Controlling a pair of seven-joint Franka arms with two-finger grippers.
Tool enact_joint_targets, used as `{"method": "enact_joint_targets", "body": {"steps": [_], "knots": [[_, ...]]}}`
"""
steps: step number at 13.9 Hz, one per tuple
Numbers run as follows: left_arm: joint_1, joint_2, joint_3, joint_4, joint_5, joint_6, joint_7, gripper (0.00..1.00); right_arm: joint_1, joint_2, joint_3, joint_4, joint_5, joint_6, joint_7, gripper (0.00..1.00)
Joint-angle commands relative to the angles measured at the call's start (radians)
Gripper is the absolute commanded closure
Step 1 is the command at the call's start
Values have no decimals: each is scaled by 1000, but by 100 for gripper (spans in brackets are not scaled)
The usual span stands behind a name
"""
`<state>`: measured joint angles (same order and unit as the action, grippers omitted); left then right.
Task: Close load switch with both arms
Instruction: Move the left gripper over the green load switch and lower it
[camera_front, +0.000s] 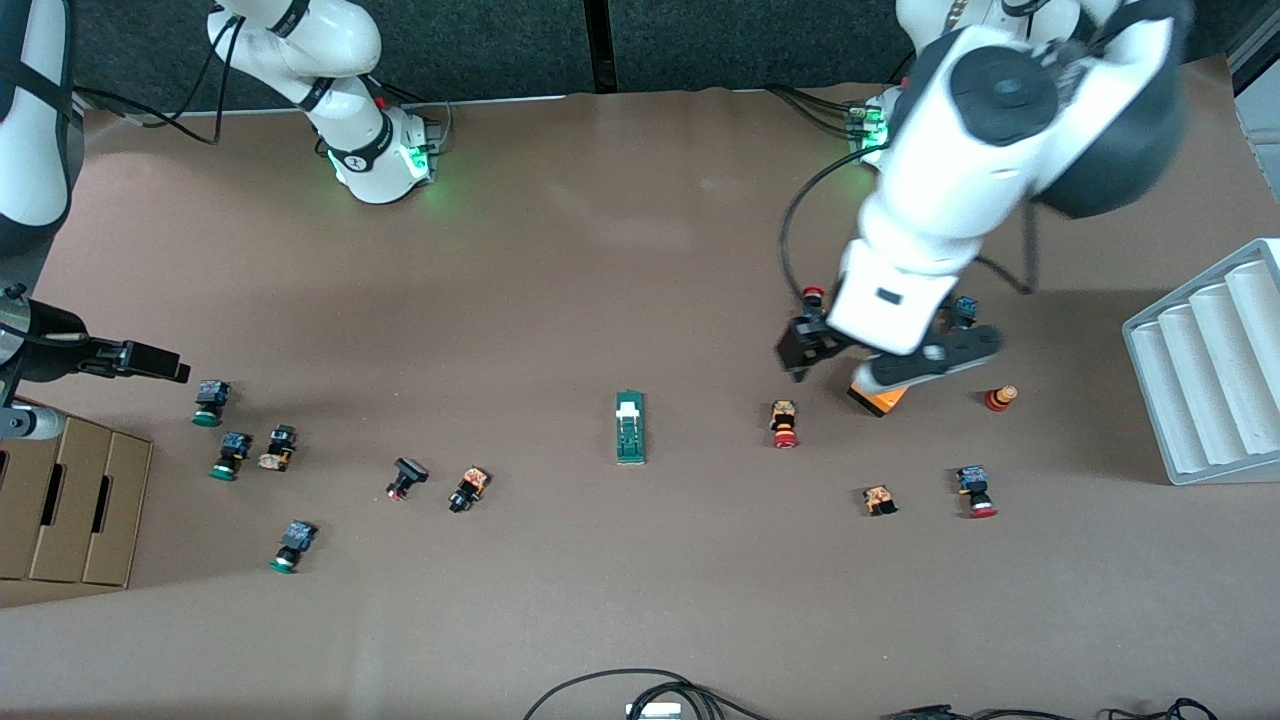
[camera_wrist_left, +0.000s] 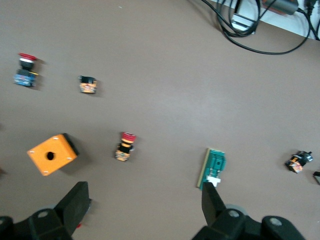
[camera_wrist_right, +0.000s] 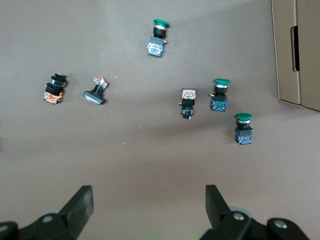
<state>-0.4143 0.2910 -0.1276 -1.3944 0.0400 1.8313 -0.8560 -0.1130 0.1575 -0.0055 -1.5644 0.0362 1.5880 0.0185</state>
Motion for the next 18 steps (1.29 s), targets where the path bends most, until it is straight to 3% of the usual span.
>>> {"method": "enact_joint_targets", "body": {"steps": [1,7,11,15,18], "knots": [[-85,23,13,-24,104,72,-122,1,-11,31,7,17,-2,3,-26,0],[-227,46,13,-274,297,443,-348,1,-19,57,10,17,1,3,-130,0],[-346,146,13,-268,562,445,-700,1,-19,66,12,17,-1,4,-173,0],[-432,269,13,-268,821,448,-897,1,-22,94,7,17,63,6,-303,0],[-458,319,13,-270,972,447,-1015,1,-23,100,9,18,56,17,-336,0]]}}
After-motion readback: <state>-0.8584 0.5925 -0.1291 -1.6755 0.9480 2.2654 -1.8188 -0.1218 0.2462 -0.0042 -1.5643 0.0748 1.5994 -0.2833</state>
